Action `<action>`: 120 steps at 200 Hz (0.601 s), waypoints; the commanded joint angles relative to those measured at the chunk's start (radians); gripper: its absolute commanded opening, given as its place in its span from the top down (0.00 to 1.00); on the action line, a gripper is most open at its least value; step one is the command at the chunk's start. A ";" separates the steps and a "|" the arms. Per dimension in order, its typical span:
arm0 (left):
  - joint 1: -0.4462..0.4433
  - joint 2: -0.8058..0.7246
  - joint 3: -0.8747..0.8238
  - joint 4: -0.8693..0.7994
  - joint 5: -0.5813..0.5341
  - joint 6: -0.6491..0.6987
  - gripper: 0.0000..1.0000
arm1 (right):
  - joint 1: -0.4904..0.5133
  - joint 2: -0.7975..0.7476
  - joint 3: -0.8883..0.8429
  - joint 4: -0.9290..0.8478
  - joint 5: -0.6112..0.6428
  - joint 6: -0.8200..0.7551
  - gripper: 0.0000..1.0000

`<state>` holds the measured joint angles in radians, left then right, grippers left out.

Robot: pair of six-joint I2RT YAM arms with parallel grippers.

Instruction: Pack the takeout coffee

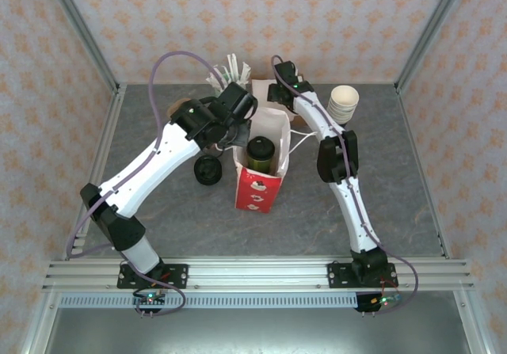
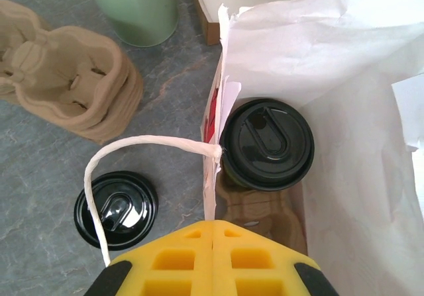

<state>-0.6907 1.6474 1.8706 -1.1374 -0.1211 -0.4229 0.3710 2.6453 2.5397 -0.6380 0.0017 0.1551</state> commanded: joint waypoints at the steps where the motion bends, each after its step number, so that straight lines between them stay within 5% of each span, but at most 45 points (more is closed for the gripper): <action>1: 0.015 -0.057 -0.029 -0.024 -0.053 -0.028 1.00 | 0.011 0.022 0.044 0.023 0.038 -0.005 0.27; 120: 0.045 -0.116 -0.159 0.027 -0.019 -0.065 1.00 | 0.014 0.059 0.047 0.009 0.072 0.006 0.22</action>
<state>-0.6533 1.5600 1.7393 -1.1297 -0.1375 -0.4641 0.3794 2.6709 2.5530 -0.6273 0.0227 0.1558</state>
